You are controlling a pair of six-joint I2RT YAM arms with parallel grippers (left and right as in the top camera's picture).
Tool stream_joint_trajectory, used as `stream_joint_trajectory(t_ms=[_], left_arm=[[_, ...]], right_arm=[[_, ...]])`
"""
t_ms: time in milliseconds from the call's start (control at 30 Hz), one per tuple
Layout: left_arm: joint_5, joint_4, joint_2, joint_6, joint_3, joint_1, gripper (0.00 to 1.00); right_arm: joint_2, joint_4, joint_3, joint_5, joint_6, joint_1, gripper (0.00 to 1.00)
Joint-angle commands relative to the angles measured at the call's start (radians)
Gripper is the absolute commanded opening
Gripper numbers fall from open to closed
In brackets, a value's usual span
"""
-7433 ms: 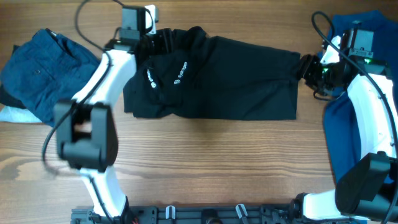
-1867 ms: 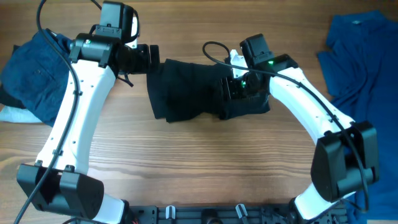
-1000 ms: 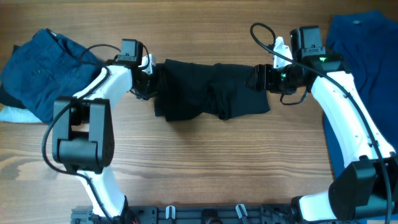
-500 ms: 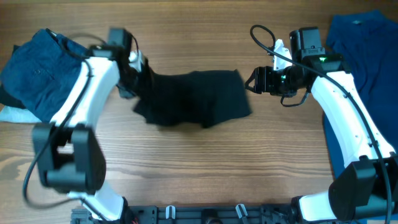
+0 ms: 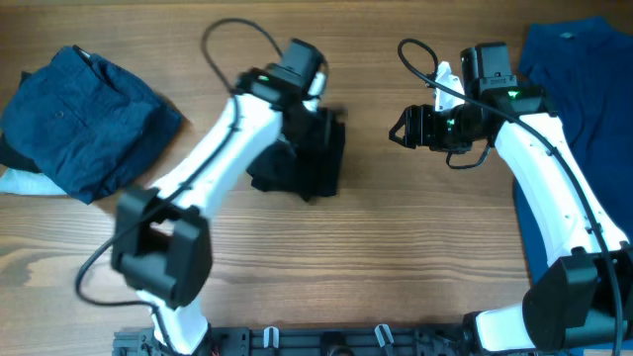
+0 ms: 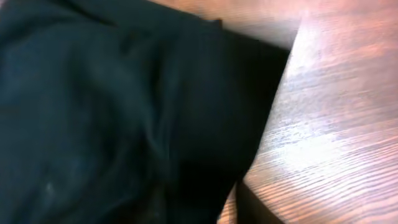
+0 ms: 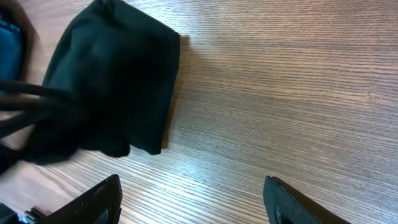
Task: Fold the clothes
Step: 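Grasp the folded polo bundle with the left gripper and lift it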
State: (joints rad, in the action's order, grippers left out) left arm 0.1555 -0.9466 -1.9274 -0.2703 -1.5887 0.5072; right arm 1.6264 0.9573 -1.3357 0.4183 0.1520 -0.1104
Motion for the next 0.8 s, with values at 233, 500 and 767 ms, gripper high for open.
stream_joint_trajectory(t_ms=[233,500,767], left_arm=[[-0.112,-0.143,0.030,0.004,-0.155,-0.096,0.97],[0.127,-0.097,-0.096,0.133,-0.040,-0.294,1.00],[0.494,-0.097,-0.272,0.329,-0.038,-0.357,1.00]], right_arm=[[-0.005,0.005,-0.004,0.009,-0.019,-0.002,0.80],[-0.005,0.005,-0.004,0.009,-0.018,-0.003,0.80],[-0.005,0.009,-0.004,0.009,-0.019,-0.003,0.80]])
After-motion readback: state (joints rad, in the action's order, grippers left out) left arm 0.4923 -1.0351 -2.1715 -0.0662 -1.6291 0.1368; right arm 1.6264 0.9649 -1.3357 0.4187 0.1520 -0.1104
